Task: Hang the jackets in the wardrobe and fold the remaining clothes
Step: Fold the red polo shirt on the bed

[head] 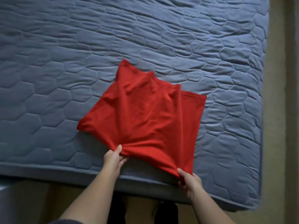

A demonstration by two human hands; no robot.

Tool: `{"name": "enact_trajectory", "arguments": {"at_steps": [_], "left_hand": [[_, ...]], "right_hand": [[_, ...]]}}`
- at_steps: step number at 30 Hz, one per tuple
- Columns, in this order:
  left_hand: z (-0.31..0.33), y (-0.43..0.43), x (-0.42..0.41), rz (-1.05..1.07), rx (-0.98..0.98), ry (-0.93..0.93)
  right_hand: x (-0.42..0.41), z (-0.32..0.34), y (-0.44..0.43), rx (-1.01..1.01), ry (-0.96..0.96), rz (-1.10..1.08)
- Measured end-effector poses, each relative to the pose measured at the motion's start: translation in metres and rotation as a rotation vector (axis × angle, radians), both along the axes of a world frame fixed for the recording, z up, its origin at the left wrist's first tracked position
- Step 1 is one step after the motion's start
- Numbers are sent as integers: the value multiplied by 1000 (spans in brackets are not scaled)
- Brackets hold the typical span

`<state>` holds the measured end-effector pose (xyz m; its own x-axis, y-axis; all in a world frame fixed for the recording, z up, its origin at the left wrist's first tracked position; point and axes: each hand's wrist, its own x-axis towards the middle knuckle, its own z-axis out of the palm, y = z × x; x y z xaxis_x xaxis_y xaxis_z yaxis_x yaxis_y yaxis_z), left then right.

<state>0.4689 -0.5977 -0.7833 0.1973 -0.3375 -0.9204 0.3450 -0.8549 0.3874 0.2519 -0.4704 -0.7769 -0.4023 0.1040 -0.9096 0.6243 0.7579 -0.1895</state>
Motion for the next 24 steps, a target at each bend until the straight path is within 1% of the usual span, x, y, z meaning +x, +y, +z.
{"name": "enact_trajectory", "arguments": {"at_steps": [2,3,7,10,13,16,18,20,21,24], "left_hand": [[0,11,1,36,-24,37],[-1,13,0,55,-34,50],[-1,17,-10,156,-21,91],[-2,18,-18,212,-16,142],[-12,22,-20,241,-36,137],[-26,25,-19,246,-73,158],[-33,27,-18,248,-106,204],[-41,27,-16,248,-128,243],[-43,27,-15,246,-139,256],[-45,28,-10,228,-175,318]], "right_hand": [[0,-3,7,-16,18,115],[-3,-4,3,-37,68,178],[-39,11,-40,-161,458,425],[-69,26,-104,-274,650,737],[-80,29,-179,-404,807,1108],[-70,18,-248,-577,774,1319],[-60,5,-285,-606,677,1426],[-50,-12,-314,-527,520,1502],[-47,-19,-324,-463,475,1568],[-45,-25,-339,-278,411,1801]]}}
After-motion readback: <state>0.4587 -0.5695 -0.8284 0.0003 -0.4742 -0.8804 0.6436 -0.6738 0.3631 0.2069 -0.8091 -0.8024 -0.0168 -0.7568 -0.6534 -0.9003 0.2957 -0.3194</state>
